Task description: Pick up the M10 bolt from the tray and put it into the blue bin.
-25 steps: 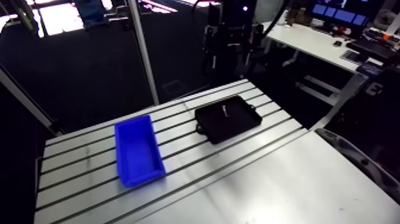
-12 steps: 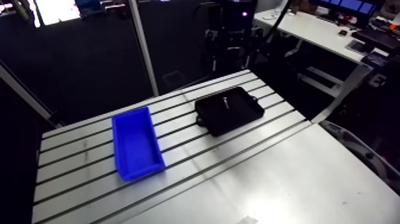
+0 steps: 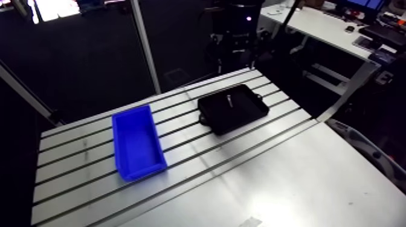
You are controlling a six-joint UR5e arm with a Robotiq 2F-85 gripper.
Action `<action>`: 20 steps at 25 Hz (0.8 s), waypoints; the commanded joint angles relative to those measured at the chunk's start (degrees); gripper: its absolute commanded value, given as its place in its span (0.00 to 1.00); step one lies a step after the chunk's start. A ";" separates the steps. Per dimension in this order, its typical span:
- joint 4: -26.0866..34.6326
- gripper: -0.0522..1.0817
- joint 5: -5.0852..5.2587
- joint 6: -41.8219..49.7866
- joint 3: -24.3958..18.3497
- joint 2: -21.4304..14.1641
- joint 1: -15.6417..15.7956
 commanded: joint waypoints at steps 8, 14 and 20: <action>-4.57 0.06 0.17 0.18 3.26 1.04 -0.11; -6.77 0.06 0.52 0.18 4.05 2.53 -0.19; -7.39 0.06 0.52 0.27 4.40 4.38 -0.37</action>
